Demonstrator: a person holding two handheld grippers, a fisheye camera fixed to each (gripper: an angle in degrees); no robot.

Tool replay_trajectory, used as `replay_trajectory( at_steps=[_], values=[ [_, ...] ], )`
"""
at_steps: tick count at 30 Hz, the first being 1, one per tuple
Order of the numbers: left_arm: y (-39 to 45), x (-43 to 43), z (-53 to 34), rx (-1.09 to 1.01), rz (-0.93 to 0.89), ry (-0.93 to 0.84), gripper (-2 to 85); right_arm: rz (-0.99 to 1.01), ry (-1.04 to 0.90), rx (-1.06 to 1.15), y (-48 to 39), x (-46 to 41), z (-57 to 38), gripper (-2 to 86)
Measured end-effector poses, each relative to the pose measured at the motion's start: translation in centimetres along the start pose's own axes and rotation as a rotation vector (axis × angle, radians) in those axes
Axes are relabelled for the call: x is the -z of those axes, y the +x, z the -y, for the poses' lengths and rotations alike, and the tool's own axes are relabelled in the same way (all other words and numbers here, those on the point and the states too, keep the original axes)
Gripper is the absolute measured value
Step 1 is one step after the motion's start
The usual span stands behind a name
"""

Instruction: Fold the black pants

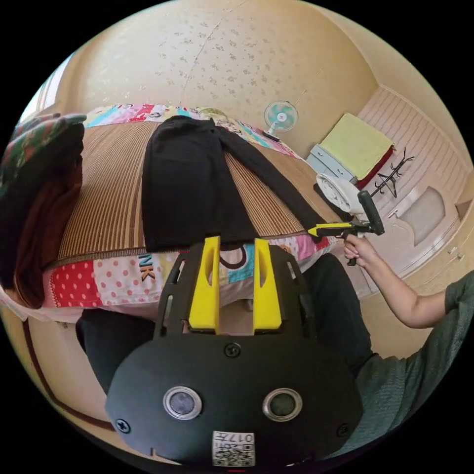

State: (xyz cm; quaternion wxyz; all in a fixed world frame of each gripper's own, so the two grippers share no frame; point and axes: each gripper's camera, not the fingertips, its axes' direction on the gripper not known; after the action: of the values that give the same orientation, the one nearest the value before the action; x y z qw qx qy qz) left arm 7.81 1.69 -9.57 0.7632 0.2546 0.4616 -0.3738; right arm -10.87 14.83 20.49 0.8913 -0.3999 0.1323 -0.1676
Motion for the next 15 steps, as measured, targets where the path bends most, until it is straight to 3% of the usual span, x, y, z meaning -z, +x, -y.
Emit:
replay_trajectory(
  at_steps=[3, 5, 10, 15],
  values=[
    [-1.1, -1.6, 3.5, 0.021, 0.123, -0.03, 11.9, -0.025, 0.017, -0.038, -0.1, 0.6, -2.9, 0.3],
    [-3.7, 0.0, 4.4, 0.161, 0.249, 0.043, 11.9, -0.032, 0.03, -0.043, 0.3, 1.4, -4.2, 0.5],
    [-9.0, 2.6, 1.7, 0.432, 0.291, 0.036, 14.0, 0.003, 0.096, -0.172, 1.1, 4.7, -6.5, 2.0],
    [-8.1, 2.7, 0.2, 0.389, 0.307, 0.031, 13.7, 0.13, 0.281, -0.054, -4.2, 6.3, -7.6, 4.2]
  ],
)
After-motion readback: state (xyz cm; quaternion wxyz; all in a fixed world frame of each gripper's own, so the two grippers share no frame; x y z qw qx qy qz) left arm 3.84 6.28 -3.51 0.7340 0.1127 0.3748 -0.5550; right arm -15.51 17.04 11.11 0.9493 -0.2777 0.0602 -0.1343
